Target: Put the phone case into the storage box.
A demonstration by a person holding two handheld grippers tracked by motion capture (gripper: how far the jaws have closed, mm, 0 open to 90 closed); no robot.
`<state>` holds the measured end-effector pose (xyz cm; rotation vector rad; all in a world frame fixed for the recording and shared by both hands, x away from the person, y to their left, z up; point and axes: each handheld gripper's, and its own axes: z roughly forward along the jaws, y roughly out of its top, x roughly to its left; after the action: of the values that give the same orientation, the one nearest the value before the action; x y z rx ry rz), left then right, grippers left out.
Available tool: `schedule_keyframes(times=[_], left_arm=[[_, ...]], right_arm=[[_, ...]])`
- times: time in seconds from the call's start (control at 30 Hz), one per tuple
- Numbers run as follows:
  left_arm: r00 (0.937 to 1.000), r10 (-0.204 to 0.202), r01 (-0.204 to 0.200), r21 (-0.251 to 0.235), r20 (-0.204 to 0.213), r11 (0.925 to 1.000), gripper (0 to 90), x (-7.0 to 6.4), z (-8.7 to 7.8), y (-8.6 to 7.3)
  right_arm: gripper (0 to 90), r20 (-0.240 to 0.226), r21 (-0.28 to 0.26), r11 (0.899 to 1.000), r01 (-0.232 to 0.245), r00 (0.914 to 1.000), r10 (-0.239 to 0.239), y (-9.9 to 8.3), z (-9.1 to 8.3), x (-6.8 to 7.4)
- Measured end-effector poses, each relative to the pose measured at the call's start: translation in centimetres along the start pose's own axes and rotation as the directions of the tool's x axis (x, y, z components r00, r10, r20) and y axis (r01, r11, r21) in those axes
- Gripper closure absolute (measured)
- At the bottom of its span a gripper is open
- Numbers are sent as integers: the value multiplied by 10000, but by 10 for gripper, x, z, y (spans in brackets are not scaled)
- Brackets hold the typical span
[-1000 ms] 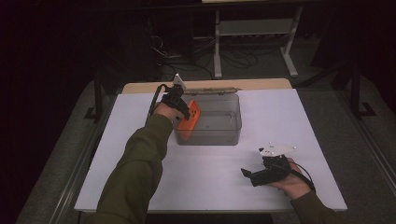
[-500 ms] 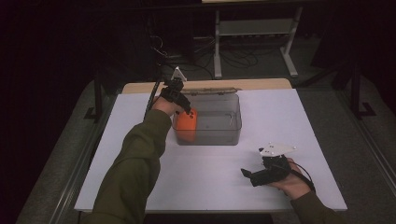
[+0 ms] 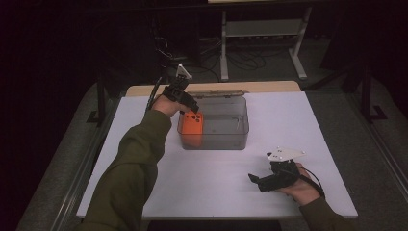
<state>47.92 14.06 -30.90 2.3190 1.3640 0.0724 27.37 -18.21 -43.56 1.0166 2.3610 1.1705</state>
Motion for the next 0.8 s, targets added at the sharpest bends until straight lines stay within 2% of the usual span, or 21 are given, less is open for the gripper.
schedule_keyframes(times=[0.17, 0.37, 0.63, 0.8], left_arm=[[9982, 501, -492, -263, 331, 9984, 362, 1, -7, -3], [9912, 1112, -1079, -497, 712, 9929, 298, 5, -13, -10], [9798, 1788, -1684, -1124, 894, 9793, 225, 10, -17, -19], [9699, 2272, -2122, -1541, 878, 9650, 165, 14, -16, -30]], right_arm=[[0, 12, 26, 10000, -21, 10000, 21, 0, 0, -1], [0, 92, 4, 10000, -72, 9999, 72, -2, -1, -3], [0, 111, 14, 10000, -80, 9999, 80, -3, 0, -4], [0, 103, 52, 10000, -39, 9999, 39, -2, 0, -4]])
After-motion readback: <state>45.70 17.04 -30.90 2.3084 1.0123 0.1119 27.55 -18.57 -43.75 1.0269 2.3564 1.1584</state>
